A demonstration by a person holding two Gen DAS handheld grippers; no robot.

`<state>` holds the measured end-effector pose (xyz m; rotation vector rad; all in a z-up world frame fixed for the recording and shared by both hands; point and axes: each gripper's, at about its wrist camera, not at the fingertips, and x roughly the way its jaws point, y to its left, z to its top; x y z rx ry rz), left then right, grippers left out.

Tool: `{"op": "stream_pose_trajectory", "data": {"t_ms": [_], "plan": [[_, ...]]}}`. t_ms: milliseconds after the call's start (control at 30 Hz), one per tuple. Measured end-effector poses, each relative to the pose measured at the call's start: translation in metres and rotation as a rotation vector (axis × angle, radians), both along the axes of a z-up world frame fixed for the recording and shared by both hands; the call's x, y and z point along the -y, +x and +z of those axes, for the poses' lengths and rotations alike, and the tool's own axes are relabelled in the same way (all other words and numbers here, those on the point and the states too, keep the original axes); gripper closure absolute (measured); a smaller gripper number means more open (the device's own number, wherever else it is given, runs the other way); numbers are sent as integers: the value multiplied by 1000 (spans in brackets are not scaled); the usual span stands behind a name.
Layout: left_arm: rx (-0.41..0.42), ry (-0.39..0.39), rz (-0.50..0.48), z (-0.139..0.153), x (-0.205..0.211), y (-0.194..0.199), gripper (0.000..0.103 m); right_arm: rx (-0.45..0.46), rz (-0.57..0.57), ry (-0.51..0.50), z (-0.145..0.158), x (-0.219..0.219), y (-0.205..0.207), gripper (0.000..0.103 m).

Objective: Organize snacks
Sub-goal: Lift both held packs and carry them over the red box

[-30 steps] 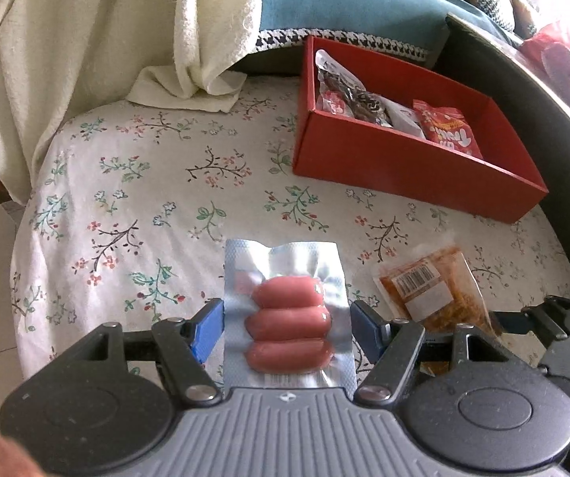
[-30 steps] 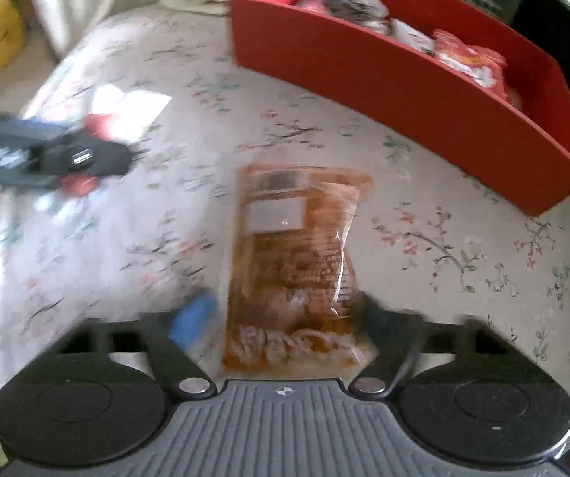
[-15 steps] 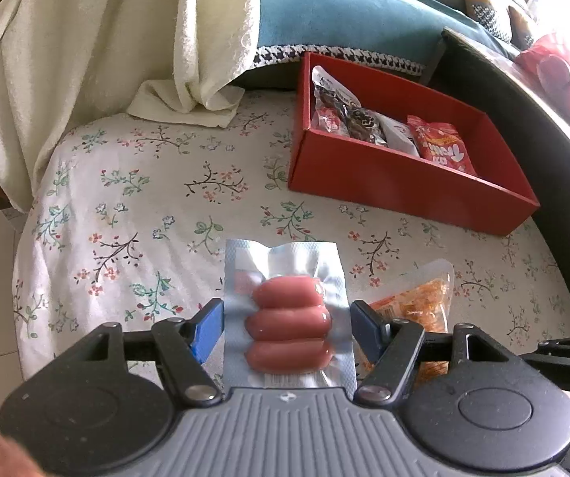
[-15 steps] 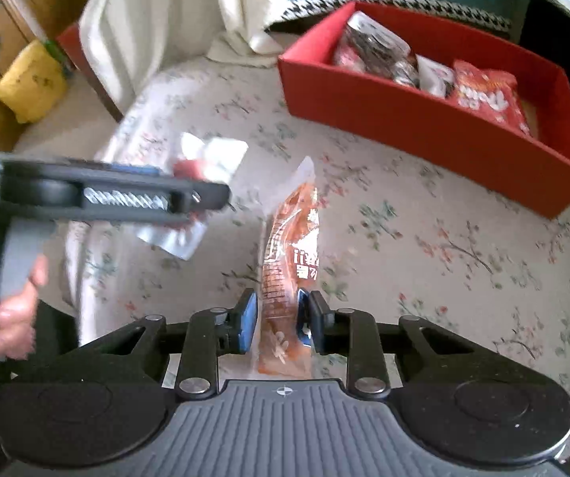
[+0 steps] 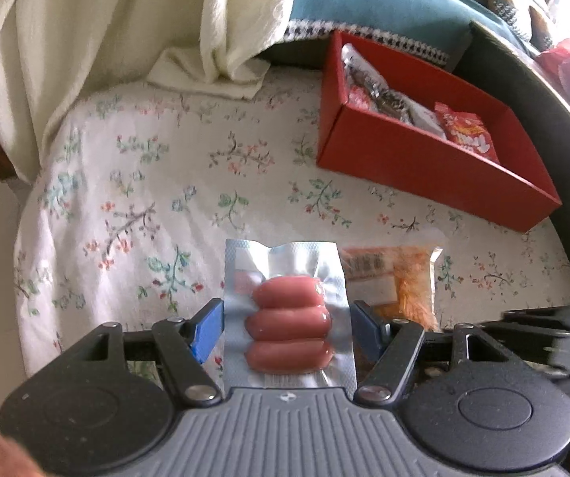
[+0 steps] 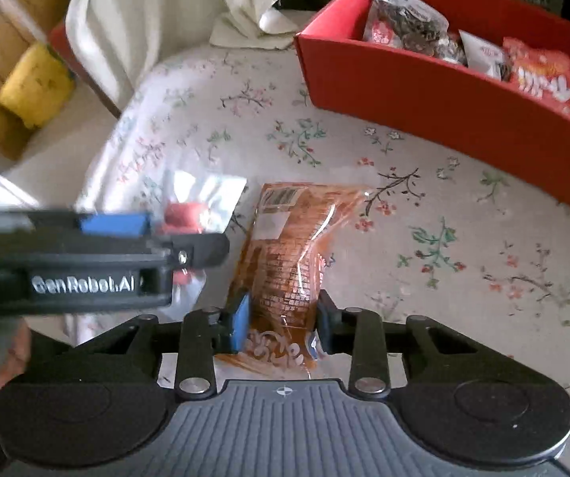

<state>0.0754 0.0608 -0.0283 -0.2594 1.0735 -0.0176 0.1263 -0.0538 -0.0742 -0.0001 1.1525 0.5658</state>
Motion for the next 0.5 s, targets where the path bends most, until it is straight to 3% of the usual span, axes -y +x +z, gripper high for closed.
{"op": "stream_pose_trajectory", "data": {"t_ms": [67, 167, 500], "plan": [[-17, -13, 15, -4, -4, 0, 42, -26, -16, 51, 2, 8, 2, 72], [-17, -13, 36, -4, -9, 0, 42, -61, -79, 184, 7, 29, 3, 74], [-1, -32, 48, 3, -12, 2, 42, -29, -99, 255, 26, 46, -5, 75]]}}
